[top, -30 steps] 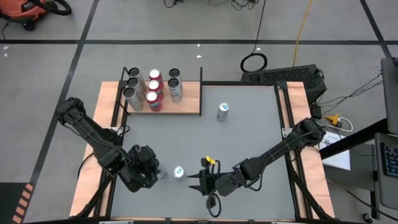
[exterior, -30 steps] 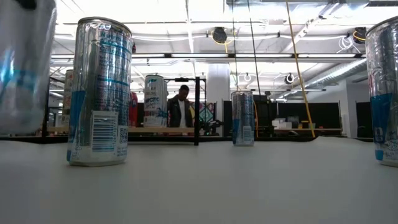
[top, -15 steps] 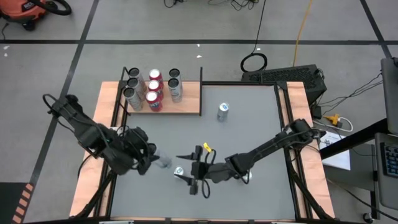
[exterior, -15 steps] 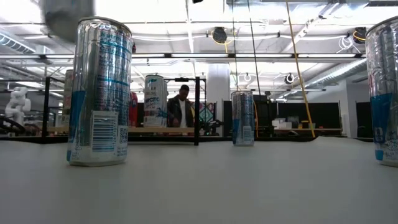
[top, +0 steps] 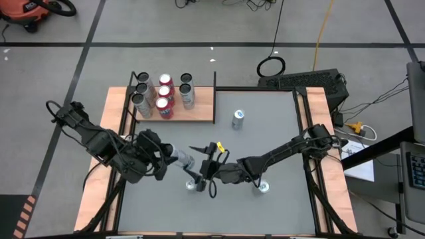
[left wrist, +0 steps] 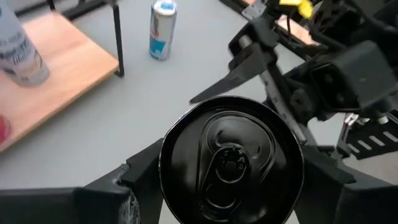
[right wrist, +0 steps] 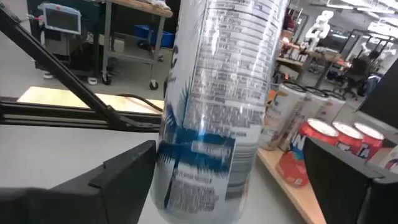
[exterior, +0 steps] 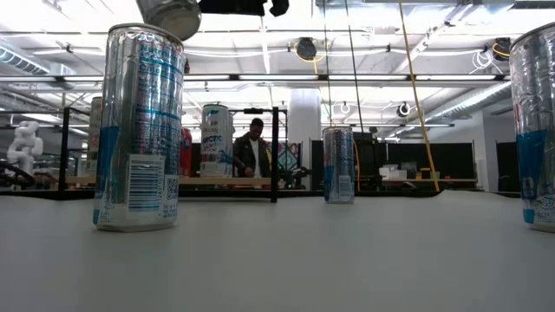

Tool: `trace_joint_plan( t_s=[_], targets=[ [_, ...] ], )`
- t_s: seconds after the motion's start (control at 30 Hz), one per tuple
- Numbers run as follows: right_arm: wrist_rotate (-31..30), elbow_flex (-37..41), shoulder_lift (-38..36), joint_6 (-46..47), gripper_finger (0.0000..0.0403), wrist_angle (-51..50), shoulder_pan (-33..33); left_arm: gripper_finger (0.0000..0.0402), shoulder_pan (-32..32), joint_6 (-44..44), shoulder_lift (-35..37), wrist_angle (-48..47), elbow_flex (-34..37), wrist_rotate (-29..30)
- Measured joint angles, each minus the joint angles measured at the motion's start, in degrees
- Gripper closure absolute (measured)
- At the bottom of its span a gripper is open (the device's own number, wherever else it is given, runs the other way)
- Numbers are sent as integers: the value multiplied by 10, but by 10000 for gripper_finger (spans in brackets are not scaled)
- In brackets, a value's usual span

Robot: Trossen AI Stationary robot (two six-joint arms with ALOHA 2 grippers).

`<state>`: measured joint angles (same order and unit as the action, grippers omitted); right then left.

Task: Place canned beverage on shelf
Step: Put the white-blue soda can on the shelf aligned with the other white-blue soda can

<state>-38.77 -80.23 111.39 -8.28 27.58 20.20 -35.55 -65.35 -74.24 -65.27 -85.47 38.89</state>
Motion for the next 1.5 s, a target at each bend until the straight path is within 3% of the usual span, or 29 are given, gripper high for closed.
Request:
trace_joint_plan(
  t_s=[0.1, 0.23, 0.37, 0.8, 1.0, 1.33, 1.5],
  targets=[
    [11, 0, 0, -3, 61, -1, -11, 142, 0, 17, -11, 25, 0, 20],
    [74, 0, 0, 6, 72, -14, -30, 142, 0, 16, -23, 41, 0, 39],
    [85, 0, 0, 17, 88, -44, -40, 142, 6, 13, -29, 42, 0, 47],
    [83, 1, 0, 5, 204, -82, -41, 142, 23, 27, -34, 49, 14, 59],
    [84, 1, 0, 11, 187, -88, -41, 128, 21, 49, -36, 53, 16, 60],
    [127, 1, -7, 14, 191, -129, -40, 47, 21, 154, -33, 73, 13, 74],
    [170, 1, -34, 12, 191, -175, -47, 39, 4, 182, -28, 73, -5, 146]
  ],
)
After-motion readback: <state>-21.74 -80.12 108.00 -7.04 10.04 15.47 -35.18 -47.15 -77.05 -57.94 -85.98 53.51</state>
